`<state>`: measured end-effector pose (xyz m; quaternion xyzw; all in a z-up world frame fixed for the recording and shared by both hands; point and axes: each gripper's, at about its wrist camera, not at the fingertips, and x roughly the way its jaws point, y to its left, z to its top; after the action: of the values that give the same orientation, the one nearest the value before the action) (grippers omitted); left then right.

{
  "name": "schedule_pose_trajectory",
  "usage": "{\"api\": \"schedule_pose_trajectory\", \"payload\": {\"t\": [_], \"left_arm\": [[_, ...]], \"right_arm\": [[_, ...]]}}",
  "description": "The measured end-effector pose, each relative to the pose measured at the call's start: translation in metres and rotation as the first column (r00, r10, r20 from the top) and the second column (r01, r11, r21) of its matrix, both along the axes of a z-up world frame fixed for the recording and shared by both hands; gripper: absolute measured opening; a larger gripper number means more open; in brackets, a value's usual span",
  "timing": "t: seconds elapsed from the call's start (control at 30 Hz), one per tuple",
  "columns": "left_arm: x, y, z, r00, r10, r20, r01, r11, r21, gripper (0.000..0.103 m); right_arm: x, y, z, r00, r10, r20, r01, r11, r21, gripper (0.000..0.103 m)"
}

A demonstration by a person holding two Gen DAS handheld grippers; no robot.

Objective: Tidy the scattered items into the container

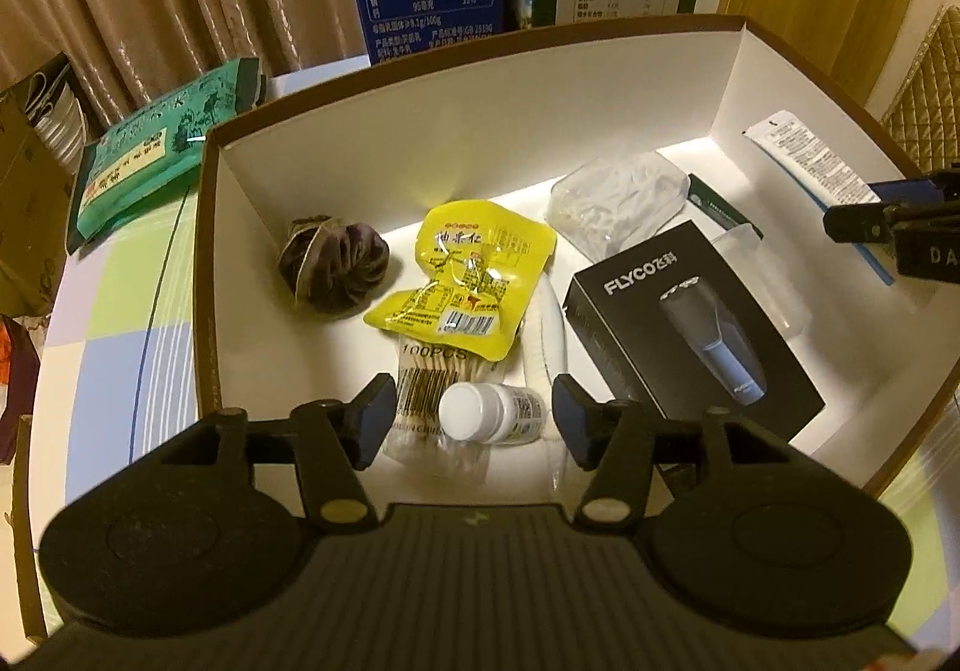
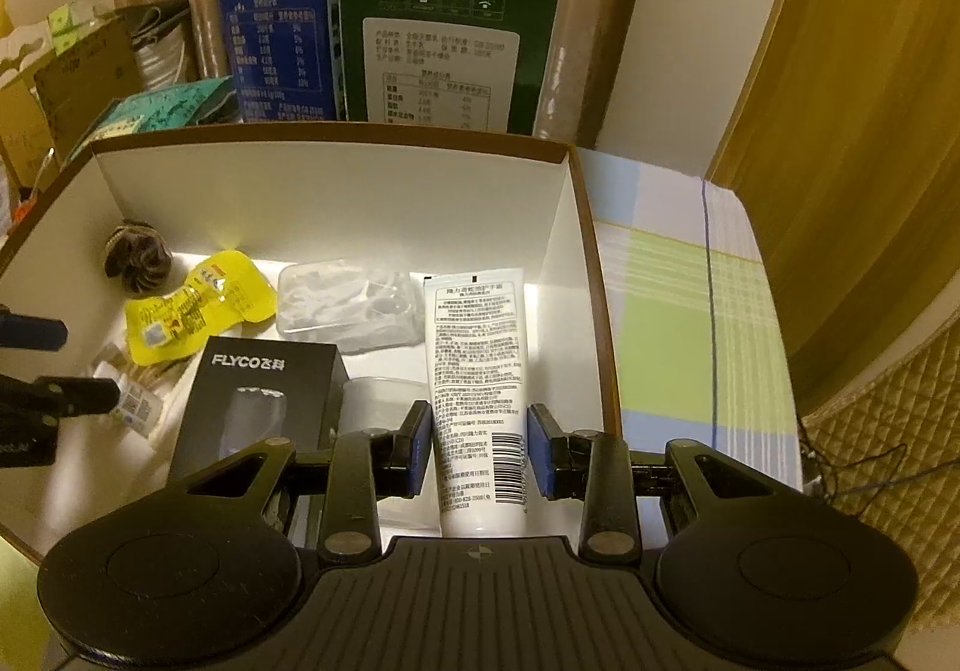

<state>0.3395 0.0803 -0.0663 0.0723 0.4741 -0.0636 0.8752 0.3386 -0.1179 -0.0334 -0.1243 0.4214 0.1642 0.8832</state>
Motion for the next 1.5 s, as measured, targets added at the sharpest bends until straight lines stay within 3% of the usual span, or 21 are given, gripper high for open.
{"api": "schedule_pose_trajectory", "payload": {"t": [0.37, 0.63, 1.2, 1.4, 1.5], "left_arm": [[-0.006, 0.0, 0.007, 1.0, -0.003, 0.022, 0.003, 1.0, -0.024, 0.061], [-0.014, 0.003, 0.015, 0.999, 0.011, 0.047, -0.009, 0.999, -0.035, 0.071], [-0.036, -0.003, 0.032, 0.994, 0.041, 0.097, -0.039, 0.999, -0.022, 0.088], [-0.045, -0.002, 0.043, 0.99, 0.07, 0.12, -0.067, 0.997, -0.027, 0.089], [-0.051, -0.002, 0.051, 0.987, 0.082, 0.137, -0.079, 0.996, -0.029, 0.096]], "right_arm": [[0.0, 0.002, -0.001, 1.0, 0.016, 0.018, -0.016, 0.999, -0.028, 0.032], [-0.008, -0.007, 0.005, 1.0, 0.014, 0.011, -0.014, 1.0, 0.017, 0.035], [-0.044, -0.016, 0.022, 0.998, 0.062, 0.021, -0.063, 0.995, 0.083, 0.073], [-0.057, -0.019, 0.028, 0.996, 0.082, 0.025, -0.085, 0.989, 0.123, 0.086], [-0.067, -0.021, 0.033, 0.995, 0.089, 0.034, -0.093, 0.984, 0.152, 0.094]]}}
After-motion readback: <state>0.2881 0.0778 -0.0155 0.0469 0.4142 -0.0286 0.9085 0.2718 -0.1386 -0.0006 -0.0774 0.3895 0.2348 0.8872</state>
